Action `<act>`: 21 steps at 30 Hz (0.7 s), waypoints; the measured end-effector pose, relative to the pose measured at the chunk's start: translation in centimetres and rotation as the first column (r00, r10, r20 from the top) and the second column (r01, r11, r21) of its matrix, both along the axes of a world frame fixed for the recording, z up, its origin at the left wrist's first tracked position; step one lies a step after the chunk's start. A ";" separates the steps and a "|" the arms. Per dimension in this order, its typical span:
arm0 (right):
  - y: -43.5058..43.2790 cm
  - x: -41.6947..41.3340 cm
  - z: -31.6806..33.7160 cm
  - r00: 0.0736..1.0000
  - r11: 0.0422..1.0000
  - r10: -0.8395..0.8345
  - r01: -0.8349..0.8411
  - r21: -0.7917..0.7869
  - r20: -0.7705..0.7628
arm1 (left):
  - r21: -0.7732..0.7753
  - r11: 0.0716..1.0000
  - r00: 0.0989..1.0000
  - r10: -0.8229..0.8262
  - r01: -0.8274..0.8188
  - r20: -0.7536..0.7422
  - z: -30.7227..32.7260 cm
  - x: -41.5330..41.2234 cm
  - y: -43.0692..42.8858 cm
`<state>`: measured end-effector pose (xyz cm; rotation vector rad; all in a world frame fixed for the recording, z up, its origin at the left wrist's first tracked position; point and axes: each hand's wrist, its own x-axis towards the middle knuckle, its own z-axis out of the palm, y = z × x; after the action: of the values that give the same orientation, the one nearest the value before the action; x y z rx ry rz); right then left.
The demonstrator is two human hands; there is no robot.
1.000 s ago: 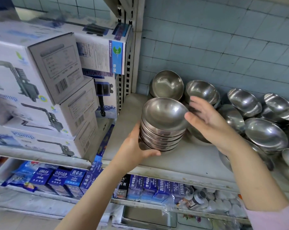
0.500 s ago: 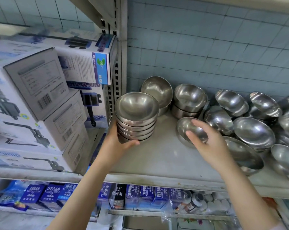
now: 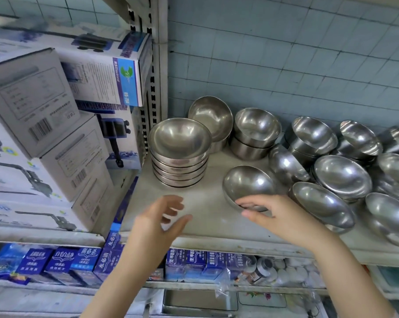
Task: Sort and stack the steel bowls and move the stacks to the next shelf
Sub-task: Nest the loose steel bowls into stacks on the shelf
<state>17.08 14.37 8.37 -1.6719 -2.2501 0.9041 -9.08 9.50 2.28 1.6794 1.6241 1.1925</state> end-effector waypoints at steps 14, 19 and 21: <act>-3.6 8.9 -1.8 0.799 0.759 -0.602 0.579 0.300 -0.019 | -0.124 0.942 0.949 -0.305 0.313 0.076 -2.6 8.2 7.4; -4.2 9.3 -2.3 0.732 0.724 -0.642 0.677 0.134 -0.229 | -0.137 0.935 0.936 -0.301 0.328 0.185 -2.3 7.8 7.1; -4.5 9.2 -2.1 0.707 0.716 -0.637 0.690 0.103 -0.307 | -0.153 0.937 0.937 -0.280 0.314 0.209 -2.3 7.8 7.1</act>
<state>26.30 9.82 6.28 -1.9240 -1.3264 0.6080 -1.25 16.60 -0.03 1.5782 1.2710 0.9814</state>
